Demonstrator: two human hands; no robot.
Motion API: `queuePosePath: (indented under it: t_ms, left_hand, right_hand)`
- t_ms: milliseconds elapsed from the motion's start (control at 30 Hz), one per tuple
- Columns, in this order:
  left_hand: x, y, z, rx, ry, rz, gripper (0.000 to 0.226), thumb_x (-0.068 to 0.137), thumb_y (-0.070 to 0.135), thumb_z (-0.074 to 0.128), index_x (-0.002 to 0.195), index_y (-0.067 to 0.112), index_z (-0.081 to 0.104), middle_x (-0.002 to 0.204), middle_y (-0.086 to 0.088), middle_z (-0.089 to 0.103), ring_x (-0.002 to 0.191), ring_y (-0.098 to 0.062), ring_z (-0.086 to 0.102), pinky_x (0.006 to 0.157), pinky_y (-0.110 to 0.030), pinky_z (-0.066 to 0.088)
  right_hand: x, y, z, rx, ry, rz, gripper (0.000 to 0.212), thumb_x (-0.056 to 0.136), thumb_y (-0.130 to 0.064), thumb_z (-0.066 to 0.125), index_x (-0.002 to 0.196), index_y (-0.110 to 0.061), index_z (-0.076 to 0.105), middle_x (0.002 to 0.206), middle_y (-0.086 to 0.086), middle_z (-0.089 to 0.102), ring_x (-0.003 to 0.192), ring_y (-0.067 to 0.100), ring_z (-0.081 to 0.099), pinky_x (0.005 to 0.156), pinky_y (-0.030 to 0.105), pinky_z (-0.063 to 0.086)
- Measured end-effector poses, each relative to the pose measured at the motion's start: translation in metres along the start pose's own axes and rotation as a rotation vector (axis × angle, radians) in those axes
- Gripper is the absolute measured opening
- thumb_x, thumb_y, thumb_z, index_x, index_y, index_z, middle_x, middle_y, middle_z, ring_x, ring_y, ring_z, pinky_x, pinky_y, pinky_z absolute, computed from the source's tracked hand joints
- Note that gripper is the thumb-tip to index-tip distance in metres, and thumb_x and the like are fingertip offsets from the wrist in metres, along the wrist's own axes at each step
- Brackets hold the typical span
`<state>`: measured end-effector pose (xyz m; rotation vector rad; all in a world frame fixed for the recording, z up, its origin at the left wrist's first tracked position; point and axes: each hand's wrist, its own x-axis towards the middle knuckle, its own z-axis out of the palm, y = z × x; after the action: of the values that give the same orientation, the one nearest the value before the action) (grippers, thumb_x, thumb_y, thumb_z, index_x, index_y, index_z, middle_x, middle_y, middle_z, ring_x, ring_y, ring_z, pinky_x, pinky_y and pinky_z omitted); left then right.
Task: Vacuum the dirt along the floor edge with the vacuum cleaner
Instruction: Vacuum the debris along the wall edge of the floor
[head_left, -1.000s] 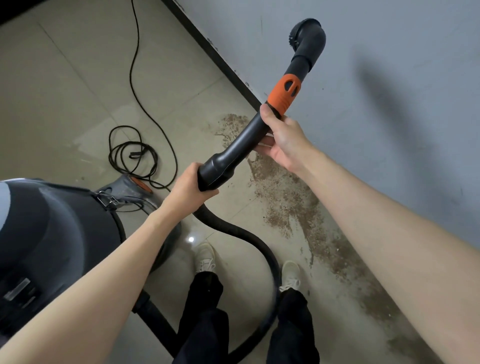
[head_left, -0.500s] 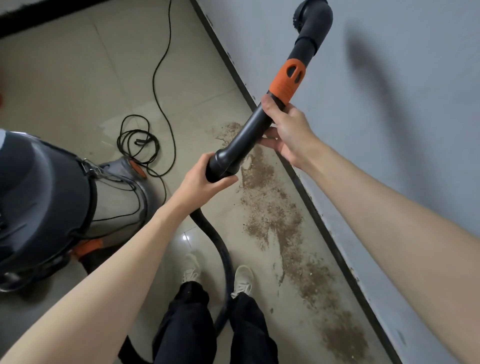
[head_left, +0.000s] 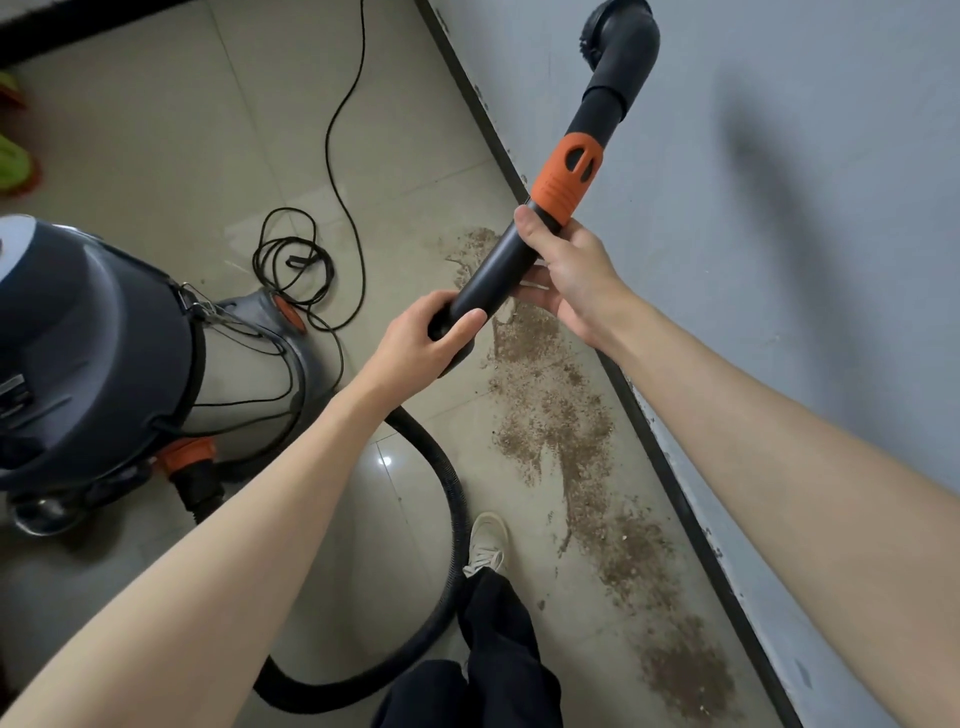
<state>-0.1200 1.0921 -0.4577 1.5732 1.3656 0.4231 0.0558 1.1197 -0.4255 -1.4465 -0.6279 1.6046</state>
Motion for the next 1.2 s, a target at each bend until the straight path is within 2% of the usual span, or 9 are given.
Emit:
queuePosePath:
  t_ms: [167,267,433,533,733,900,1000,1067,1200]
  left_hand:
    - [-0.004,0.000,0.005,0.035,0.007,0.004,0.015,0.094,0.044,0.052,0.102,0.031,0.051,0.079,0.012,0.061,0.063,0.004,0.055,0.060,-0.013,0.044]
    - [-0.006,0.001,0.005,0.070,0.056,-0.005,0.020,0.093,0.047,0.052,0.101,0.029,0.053,0.081,0.008,0.062,0.071,-0.001,0.057,0.066,-0.018,0.045]
    - [-0.010,-0.006,-0.010,0.294,0.126,0.000,0.031,0.090,0.055,0.051,0.103,0.027,0.057,0.084,0.003,0.063,0.077,-0.013,0.058,0.068,-0.027,0.044]
    - [-0.014,-0.011,-0.024,0.375,0.148,0.043,0.039,0.088,0.059,0.050,0.104,0.025,0.058,0.084,0.005,0.059,0.075,-0.011,0.055,0.063,-0.026,0.042]
    - [-0.023,-0.009,-0.049,0.425,0.245,0.014,0.040,0.086,0.062,0.052,0.103,0.026,0.060,0.083,0.007,0.058,0.075,-0.014,0.053,0.063,-0.028,0.039]
    - [-0.031,-0.008,-0.068,0.382,0.265,-0.032,0.042,0.085,0.063,0.051,0.101,0.025,0.060,0.082,0.006,0.059,0.076,-0.015,0.056,0.065,-0.033,0.046]
    - [-0.033,-0.008,-0.074,0.373,0.269,-0.073,0.046,0.084,0.066,0.049,0.096,0.023,0.059,0.078,0.003,0.062,0.072,-0.016,0.059,0.066,-0.037,0.049]
    - [-0.032,-0.010,-0.078,0.374,0.255,-0.096,0.048,0.083,0.068,0.048,0.091,0.021,0.057,0.072,0.001,0.063,0.068,-0.019,0.060,0.064,-0.038,0.049]
    - [-0.027,-0.012,-0.081,0.321,0.180,-0.104,0.045,0.088,0.062,0.046,0.092,0.017,0.055,0.073,-0.004,0.064,0.069,-0.023,0.062,0.068,-0.045,0.053]
  right_hand:
    - [-0.002,0.004,-0.002,0.004,0.004,0.000,0.017,0.098,-0.027,0.057,0.108,-0.014,0.052,0.104,0.007,0.062,0.108,0.030,0.064,0.089,0.042,0.057]
    - [-0.001,0.003,-0.002,0.064,-0.025,0.041,0.011,0.099,-0.025,0.056,0.103,-0.015,0.053,0.104,0.009,0.062,0.105,0.031,0.064,0.088,0.044,0.057]
    - [-0.001,0.013,0.007,0.233,-0.036,0.140,0.018,0.100,-0.025,0.054,0.107,-0.008,0.051,0.108,0.016,0.061,0.098,0.031,0.065,0.085,0.045,0.057]
    - [0.000,0.020,0.016,0.315,-0.039,0.177,0.020,0.100,-0.025,0.054,0.107,-0.006,0.051,0.110,0.018,0.062,0.097,0.032,0.065,0.082,0.045,0.057]
    - [0.002,0.014,0.044,0.329,-0.034,0.216,0.026,0.100,-0.028,0.053,0.112,-0.005,0.050,0.111,0.017,0.062,0.107,0.037,0.062,0.082,0.046,0.055]
    - [0.002,0.001,0.067,0.286,-0.072,0.217,0.025,0.101,-0.027,0.053,0.111,-0.004,0.050,0.110,0.016,0.061,0.100,0.034,0.062,0.089,0.048,0.054]
    - [0.003,-0.001,0.077,0.262,-0.084,0.221,0.030,0.100,-0.027,0.053,0.117,-0.002,0.048,0.112,0.017,0.061,0.095,0.032,0.064,0.081,0.045,0.057]
    - [0.004,0.002,0.082,0.249,-0.097,0.226,0.026,0.100,-0.027,0.053,0.112,-0.004,0.049,0.112,0.017,0.060,0.093,0.032,0.064,0.075,0.043,0.057]
    - [0.010,0.005,0.091,0.180,-0.113,0.190,0.018,0.100,-0.026,0.054,0.104,-0.009,0.051,0.110,0.017,0.060,0.097,0.033,0.064,0.076,0.043,0.058]
